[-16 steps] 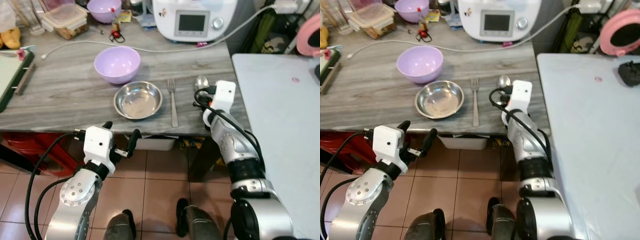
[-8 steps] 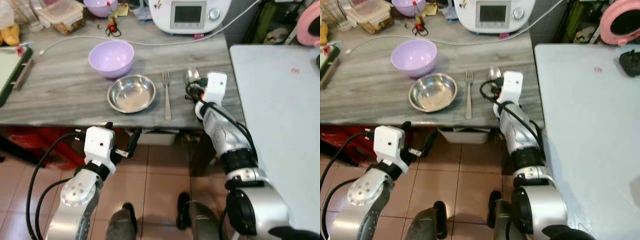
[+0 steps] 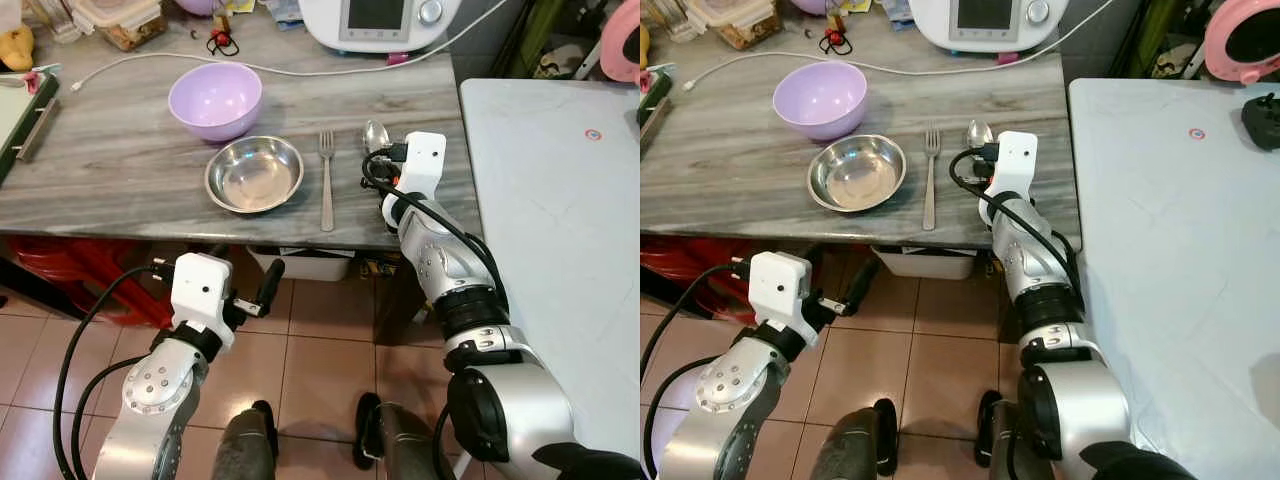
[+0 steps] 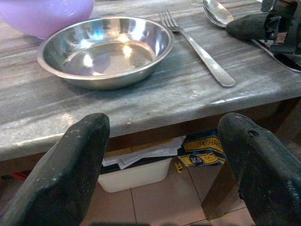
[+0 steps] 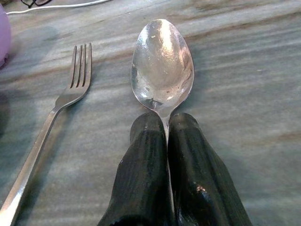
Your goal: Setting the table
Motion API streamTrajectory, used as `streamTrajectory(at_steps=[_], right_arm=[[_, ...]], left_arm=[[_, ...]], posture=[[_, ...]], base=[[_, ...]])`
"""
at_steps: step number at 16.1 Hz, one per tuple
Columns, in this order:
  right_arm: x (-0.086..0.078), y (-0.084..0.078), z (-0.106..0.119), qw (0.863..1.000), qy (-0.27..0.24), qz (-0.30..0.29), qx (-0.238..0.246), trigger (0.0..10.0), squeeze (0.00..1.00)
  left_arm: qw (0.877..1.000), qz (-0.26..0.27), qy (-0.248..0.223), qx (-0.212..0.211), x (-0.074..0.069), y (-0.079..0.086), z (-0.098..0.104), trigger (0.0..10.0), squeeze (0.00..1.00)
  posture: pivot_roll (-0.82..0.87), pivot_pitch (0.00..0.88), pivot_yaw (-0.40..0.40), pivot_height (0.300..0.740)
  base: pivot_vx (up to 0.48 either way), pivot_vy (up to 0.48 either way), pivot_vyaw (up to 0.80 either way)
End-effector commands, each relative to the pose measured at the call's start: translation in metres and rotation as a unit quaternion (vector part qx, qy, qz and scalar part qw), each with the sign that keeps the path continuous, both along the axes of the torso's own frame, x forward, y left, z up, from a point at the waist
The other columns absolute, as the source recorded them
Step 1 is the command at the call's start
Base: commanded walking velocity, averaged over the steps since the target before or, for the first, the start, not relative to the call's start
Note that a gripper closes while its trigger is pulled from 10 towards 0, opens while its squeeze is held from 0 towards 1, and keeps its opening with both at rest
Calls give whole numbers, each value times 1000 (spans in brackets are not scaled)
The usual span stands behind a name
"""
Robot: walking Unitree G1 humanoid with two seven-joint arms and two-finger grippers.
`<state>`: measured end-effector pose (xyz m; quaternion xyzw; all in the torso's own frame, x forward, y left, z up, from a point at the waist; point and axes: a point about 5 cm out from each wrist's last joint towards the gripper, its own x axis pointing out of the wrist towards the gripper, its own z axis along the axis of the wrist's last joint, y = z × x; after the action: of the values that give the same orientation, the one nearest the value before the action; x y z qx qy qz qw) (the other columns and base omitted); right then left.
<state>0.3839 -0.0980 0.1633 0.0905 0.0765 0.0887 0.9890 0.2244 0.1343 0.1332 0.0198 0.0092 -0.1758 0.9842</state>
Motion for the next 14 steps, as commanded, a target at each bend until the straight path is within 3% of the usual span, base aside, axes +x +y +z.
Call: streamTrajectory(at_steps=[1,10,12,14], right_arm=[[-6,1,-22,999,45,2,-1,0,0],[-6,1,-22,999,45,2,-1,0,0],[1,37,-3,998,25,39,38,0,0],[-3,45,-2,998,24,48,42,0,0]], left_arm=[[1000,7,5,5,-1,3,-1,10000,0],[1000,7,5,5,-1,3,-1,10000,0],[1000,4,6,5,-1,1,-2,10000,0],[1000,5,7,5,-1,1,-2,10000,0]], posture=[[109,216,58,740],[109,216,58,740],[111,212,54,740],[110,212,53,740]], base=[[0,0,0],[0,0,0],[0,0,0],[0,0,0]])
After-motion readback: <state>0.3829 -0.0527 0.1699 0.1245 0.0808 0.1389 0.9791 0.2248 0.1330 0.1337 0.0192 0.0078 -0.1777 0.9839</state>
